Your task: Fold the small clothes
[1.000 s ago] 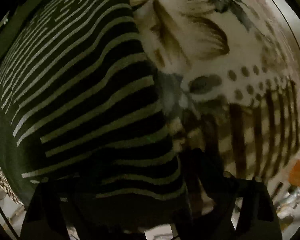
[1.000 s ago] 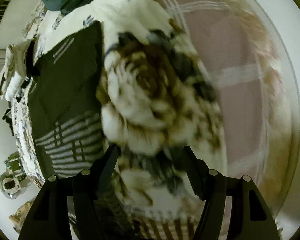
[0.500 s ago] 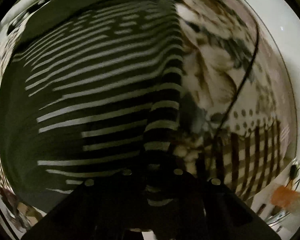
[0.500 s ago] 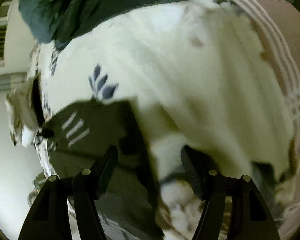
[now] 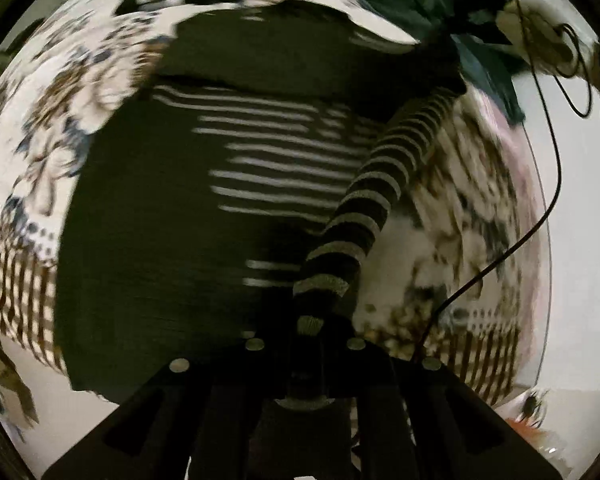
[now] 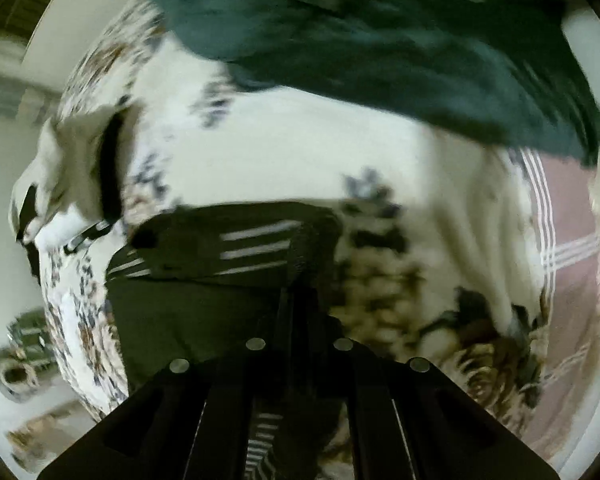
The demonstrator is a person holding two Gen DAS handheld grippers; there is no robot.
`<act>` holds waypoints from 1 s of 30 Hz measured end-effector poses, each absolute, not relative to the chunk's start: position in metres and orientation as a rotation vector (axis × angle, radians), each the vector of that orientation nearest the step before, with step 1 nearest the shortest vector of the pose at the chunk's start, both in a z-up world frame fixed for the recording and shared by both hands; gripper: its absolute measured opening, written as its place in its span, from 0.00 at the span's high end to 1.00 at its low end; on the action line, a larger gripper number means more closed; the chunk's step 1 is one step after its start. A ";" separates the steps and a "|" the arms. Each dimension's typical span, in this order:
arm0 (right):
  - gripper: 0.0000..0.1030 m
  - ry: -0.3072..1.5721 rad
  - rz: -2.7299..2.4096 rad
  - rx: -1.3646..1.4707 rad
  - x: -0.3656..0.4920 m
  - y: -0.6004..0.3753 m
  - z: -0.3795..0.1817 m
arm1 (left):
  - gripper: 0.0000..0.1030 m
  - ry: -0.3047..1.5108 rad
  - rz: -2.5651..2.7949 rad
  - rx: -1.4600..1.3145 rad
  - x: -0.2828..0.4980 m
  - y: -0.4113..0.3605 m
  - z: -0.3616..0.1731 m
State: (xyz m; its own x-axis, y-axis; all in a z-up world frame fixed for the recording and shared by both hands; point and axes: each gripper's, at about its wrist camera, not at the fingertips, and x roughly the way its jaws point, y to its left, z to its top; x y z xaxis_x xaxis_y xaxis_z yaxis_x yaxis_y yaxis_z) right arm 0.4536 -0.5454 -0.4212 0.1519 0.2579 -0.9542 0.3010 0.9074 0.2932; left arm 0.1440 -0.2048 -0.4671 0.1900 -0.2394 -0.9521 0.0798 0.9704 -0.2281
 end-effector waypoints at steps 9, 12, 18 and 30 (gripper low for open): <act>0.96 1.451 0.004 0.224 0.529 -0.327 -0.381 | 0.93 1.394 -0.144 -0.400 0.154 -0.089 -0.477; 0.96 1.468 0.022 0.116 0.548 -0.244 -0.401 | 0.93 1.411 -0.118 -0.474 0.154 -0.055 -0.492; 0.96 1.516 0.025 -0.029 0.560 -0.133 -0.458 | 0.93 1.447 -0.072 -0.585 0.148 -0.006 -0.522; 0.67 1.645 0.117 0.182 0.537 -0.113 -0.493 | 0.79 1.547 -0.003 -0.776 0.137 0.074 -0.571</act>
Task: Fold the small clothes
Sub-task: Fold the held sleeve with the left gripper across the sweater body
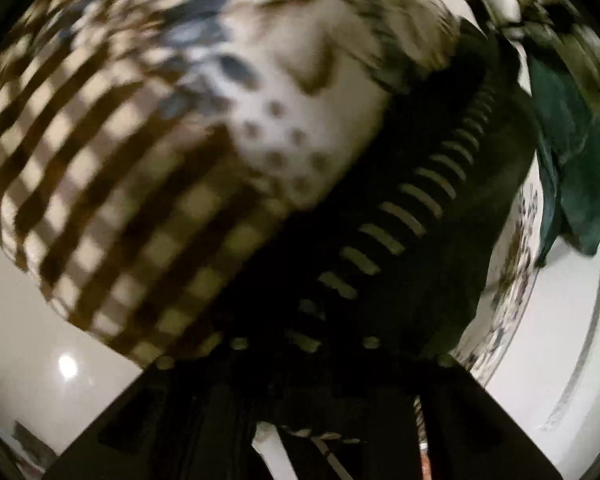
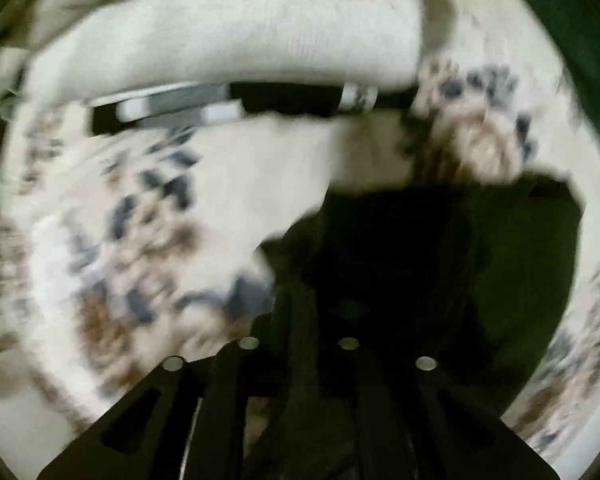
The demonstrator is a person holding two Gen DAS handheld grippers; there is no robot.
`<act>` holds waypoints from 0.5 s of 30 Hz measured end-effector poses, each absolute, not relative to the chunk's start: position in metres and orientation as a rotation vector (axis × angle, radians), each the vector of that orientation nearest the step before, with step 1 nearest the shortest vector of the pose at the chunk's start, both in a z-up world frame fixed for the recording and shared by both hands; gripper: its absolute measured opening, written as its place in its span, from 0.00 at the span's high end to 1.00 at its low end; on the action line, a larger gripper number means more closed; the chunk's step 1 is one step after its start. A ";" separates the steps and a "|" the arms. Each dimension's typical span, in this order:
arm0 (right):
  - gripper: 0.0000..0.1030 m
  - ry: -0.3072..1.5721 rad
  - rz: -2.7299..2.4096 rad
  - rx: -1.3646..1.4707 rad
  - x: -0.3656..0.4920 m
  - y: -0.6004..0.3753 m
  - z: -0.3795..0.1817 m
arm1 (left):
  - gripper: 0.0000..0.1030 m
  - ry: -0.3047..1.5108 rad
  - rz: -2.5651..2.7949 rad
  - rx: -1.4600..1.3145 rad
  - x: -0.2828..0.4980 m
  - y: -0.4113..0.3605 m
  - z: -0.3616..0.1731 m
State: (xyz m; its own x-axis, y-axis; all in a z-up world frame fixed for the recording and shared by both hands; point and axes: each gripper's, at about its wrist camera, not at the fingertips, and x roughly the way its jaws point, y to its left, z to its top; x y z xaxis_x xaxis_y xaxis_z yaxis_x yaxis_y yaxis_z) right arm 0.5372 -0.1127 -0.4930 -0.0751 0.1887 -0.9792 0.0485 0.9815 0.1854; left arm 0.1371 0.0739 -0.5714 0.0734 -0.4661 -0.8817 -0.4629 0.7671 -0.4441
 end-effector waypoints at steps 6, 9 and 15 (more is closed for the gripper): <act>0.42 1.657 0.210 0.264 0.428 -0.161 -0.467 | 0.49 1.548 -0.017 -0.715 0.141 0.096 -0.558; 0.42 1.667 0.185 0.241 0.355 -0.189 -0.468 | 0.49 1.555 -0.080 -0.632 0.152 0.080 -0.550; 0.41 1.817 0.043 0.433 0.191 -0.246 -0.519 | 0.49 1.588 -0.144 -0.376 0.164 0.021 -0.563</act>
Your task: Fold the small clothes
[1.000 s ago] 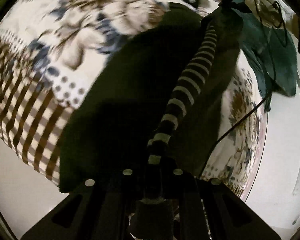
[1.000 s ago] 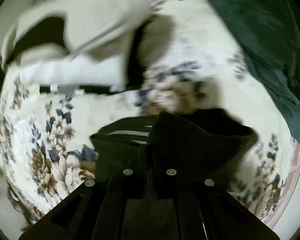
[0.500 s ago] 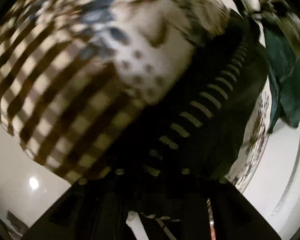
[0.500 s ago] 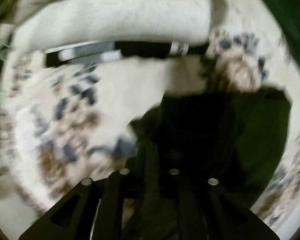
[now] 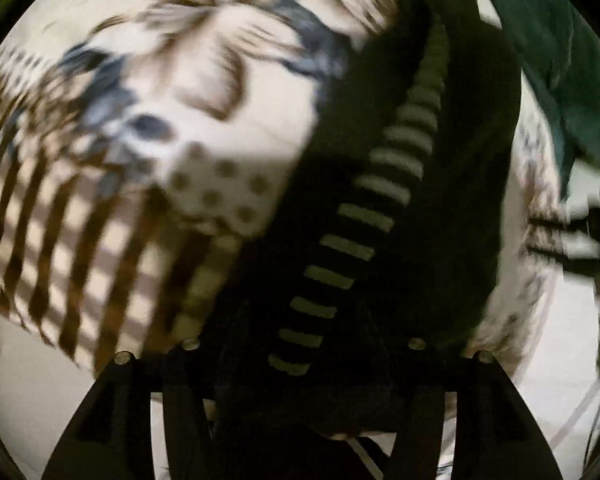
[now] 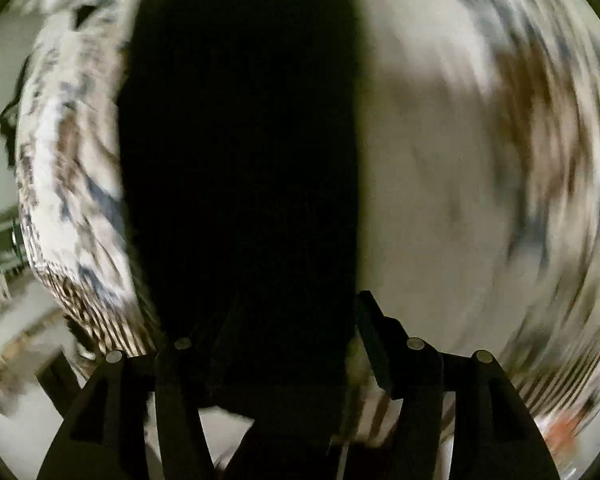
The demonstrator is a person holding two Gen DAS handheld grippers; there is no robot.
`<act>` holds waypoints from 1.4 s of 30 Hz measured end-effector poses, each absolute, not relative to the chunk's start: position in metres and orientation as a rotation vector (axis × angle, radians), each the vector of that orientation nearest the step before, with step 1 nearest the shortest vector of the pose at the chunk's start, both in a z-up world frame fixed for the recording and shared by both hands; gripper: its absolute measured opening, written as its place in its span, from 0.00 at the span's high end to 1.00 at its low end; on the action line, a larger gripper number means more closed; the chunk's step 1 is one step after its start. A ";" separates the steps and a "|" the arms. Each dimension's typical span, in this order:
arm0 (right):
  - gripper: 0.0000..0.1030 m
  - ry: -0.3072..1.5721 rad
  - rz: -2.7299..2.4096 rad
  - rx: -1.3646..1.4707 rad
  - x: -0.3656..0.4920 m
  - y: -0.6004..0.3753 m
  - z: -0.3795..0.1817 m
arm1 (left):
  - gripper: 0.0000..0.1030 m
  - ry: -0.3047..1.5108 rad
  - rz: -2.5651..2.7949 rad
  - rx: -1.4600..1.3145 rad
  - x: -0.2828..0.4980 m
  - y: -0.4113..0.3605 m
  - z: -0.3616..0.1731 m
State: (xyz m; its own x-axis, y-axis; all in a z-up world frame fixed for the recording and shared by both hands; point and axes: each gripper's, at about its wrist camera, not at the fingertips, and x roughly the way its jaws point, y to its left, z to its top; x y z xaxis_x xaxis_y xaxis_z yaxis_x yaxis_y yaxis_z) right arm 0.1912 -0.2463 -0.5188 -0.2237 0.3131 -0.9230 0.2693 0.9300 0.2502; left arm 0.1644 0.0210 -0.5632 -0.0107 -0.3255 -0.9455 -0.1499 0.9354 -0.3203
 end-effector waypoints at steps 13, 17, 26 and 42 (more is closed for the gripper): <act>0.90 1.881 0.004 0.493 0.027 -0.226 -0.581 | 0.93 1.562 -0.071 -0.320 0.155 0.039 -0.559; 0.89 1.908 0.016 0.477 0.026 -0.227 -0.578 | 0.93 1.570 -0.049 -0.352 0.154 0.066 -0.559; 0.82 1.695 0.189 0.492 0.126 -0.201 -0.513 | 0.93 1.529 -0.061 -0.409 0.148 0.106 -0.551; 0.69 1.684 0.402 0.292 0.327 -0.063 -0.566 | 0.85 1.601 -0.131 -0.590 0.148 0.147 -0.561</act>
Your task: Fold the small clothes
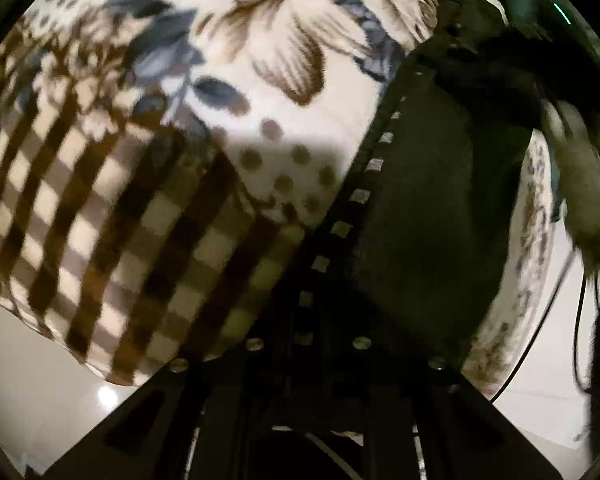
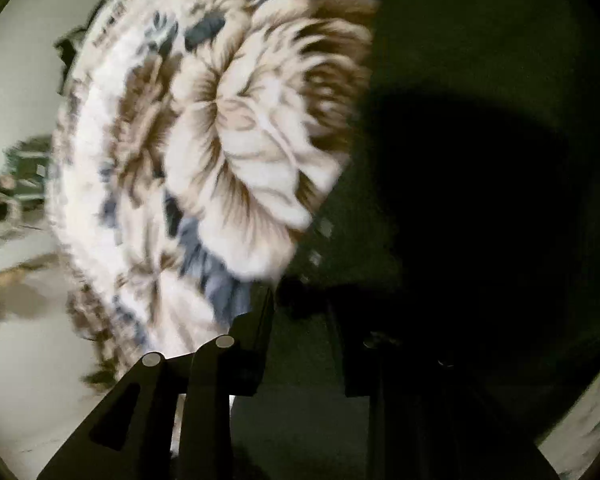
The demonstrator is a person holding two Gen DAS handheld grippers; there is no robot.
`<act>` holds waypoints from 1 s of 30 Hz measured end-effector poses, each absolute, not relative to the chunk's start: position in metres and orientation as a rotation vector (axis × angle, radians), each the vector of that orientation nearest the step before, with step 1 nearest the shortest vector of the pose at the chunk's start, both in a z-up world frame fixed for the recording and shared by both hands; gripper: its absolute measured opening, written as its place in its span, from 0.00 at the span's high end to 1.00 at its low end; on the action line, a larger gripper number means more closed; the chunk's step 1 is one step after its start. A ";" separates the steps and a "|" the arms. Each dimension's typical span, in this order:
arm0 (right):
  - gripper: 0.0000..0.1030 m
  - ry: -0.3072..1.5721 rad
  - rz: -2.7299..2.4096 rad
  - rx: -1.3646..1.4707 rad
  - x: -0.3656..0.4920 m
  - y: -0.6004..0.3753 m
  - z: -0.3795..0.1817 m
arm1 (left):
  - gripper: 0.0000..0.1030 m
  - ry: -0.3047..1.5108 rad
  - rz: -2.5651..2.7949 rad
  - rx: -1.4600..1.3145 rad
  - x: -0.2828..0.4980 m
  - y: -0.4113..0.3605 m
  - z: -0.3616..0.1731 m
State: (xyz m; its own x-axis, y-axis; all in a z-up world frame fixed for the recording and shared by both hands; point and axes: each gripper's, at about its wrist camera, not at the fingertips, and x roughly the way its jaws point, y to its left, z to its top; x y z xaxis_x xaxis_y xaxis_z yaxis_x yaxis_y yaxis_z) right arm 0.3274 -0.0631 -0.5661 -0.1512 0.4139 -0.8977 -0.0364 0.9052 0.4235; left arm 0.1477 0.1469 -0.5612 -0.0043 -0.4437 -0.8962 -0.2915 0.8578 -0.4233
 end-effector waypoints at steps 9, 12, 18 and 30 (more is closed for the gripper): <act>0.50 1.847 0.166 0.511 0.152 -0.212 -0.565 | 0.63 1.627 -0.203 -0.528 0.140 0.154 -0.564; 0.50 1.949 0.101 0.563 0.094 -0.223 -0.589 | 0.90 1.621 -0.196 -0.457 0.139 0.148 -0.558; 0.89 1.923 0.113 0.532 0.052 -0.195 -0.601 | 0.94 1.604 -0.164 -0.407 0.136 0.149 -0.543; 0.89 1.992 0.109 0.464 0.054 -0.187 -0.597 | 0.91 1.723 -0.193 -0.419 0.139 0.154 -0.555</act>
State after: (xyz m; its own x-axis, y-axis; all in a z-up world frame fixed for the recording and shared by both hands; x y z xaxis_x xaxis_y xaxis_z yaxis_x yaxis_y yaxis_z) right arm 0.0541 -0.1870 -0.5970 -0.3849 0.3688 -0.8461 0.2746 0.9209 0.2765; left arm 0.1388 0.1539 -0.5546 -0.1444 -0.3811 -0.9132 -0.1690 0.9188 -0.3567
